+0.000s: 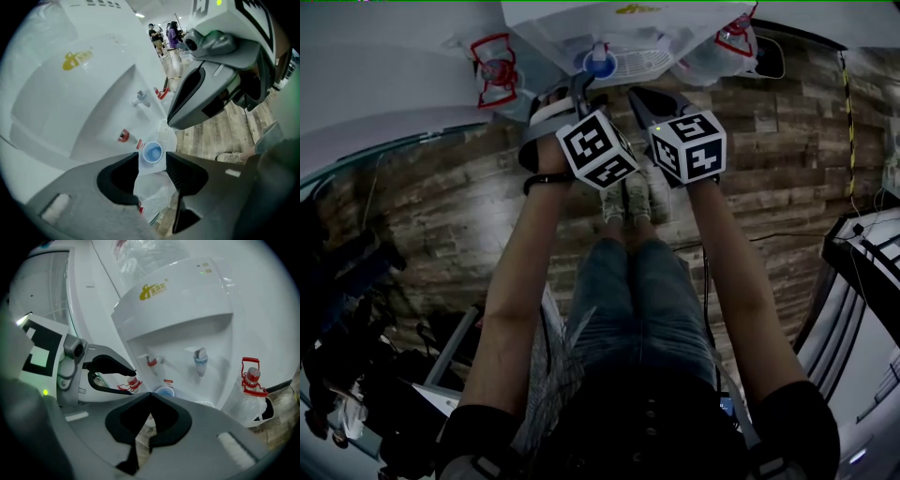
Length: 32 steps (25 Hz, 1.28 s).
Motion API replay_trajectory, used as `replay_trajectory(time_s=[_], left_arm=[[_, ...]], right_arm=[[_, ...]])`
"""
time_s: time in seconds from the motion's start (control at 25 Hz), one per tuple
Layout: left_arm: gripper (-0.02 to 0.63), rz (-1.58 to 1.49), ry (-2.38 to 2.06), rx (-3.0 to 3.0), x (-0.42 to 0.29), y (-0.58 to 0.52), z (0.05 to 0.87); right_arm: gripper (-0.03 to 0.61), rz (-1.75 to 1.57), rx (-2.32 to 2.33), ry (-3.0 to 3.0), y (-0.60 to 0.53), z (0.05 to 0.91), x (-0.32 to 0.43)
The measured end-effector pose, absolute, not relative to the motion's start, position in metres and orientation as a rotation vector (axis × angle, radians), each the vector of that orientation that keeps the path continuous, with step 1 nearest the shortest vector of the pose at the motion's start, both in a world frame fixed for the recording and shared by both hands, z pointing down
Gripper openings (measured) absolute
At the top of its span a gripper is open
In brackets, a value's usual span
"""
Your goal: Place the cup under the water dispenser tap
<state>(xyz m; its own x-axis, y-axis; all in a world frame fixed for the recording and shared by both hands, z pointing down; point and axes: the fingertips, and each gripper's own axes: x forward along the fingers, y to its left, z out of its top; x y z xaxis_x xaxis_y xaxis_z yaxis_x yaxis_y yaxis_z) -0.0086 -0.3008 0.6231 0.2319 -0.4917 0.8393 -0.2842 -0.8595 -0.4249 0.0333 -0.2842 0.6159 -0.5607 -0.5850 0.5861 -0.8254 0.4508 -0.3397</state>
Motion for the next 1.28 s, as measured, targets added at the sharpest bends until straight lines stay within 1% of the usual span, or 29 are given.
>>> replay_trajectory(time_s=[0.52,1.08,1.16,1.2,1.28], left_arm=[[0.186,-1.474,0.858,-2.473,0.000,-0.272,0.524],[0.183,-1.216,1.036,-2.810,-0.002,-0.242,0.447],[0.173,-1.151,1.068,-2.857,-0.002,-0.241,0.432],[0.153,-1.123,1.084,-2.871,-0.002,-0.240,0.425],[0.153,-1.079,1.108,-2.884,-0.003,-0.239,0.412]], right_arm=[[0.000,0.774,1.146,-2.370,-0.258,0.543,0.033],[0.000,0.673,1.110,-2.390,-0.235,0.468,0.026],[0.000,0.650,1.110,-2.395,-0.234,0.456,0.024],[0.000,0.637,1.104,-2.397,-0.234,0.450,0.023],[0.000,0.604,1.085,-2.404,-0.236,0.438,0.020]])
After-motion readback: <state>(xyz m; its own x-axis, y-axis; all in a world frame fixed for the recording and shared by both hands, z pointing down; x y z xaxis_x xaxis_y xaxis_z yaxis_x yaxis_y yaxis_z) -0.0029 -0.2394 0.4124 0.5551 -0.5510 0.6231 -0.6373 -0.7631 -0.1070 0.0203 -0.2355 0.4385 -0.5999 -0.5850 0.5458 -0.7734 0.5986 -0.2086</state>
